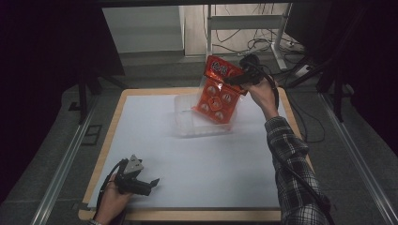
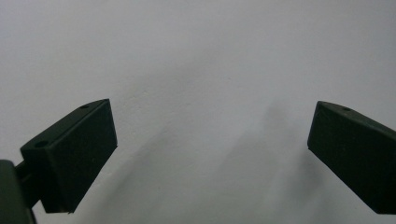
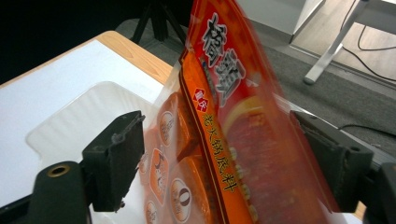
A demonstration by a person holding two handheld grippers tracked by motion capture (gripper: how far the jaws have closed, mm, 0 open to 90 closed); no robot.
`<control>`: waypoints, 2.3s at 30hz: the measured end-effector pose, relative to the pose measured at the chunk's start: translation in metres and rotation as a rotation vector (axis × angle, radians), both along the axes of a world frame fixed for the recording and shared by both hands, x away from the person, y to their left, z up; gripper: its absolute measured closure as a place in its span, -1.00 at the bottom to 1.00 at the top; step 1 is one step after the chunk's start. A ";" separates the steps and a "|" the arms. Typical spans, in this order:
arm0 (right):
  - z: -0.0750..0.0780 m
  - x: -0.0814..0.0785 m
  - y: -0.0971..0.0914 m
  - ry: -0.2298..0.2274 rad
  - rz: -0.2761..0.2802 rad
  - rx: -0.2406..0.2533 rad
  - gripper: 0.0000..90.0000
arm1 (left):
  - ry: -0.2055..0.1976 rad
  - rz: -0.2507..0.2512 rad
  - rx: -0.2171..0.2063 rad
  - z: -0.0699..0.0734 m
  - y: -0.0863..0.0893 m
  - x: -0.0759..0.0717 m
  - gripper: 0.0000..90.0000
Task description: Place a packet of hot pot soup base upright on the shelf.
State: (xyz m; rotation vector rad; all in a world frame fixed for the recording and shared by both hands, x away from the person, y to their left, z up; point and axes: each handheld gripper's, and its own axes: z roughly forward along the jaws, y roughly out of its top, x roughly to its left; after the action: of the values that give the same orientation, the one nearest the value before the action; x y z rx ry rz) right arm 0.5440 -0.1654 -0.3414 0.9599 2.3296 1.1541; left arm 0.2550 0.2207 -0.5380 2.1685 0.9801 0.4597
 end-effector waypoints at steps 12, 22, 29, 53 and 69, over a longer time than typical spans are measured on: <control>0.001 -0.010 -0.008 -0.012 0.020 0.023 -0.70 | 0.001 0.000 -0.001 0.000 0.000 0.000 -0.98; -0.003 -0.019 -0.015 -0.016 0.039 0.028 -0.75 | 0.000 0.002 -0.001 0.000 0.000 0.000 -0.98; -0.005 -0.027 -0.019 -0.016 0.053 0.036 -0.77 | 0.001 0.004 -0.003 0.000 0.000 0.000 -0.98; -0.018 -0.052 -0.044 -0.009 0.059 0.049 -0.79 | 0.000 0.012 -0.021 0.000 0.002 0.000 -1.00; -0.029 -0.082 -0.054 -0.006 0.088 0.059 -0.79 | 0.002 0.008 -0.007 0.000 0.001 0.000 -1.00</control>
State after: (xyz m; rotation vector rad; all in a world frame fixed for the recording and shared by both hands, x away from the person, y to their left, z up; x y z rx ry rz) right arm 0.4617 -0.2192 -0.3707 0.8803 2.3666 1.2641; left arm 0.2553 0.2218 -0.5379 2.1598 0.9905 0.4576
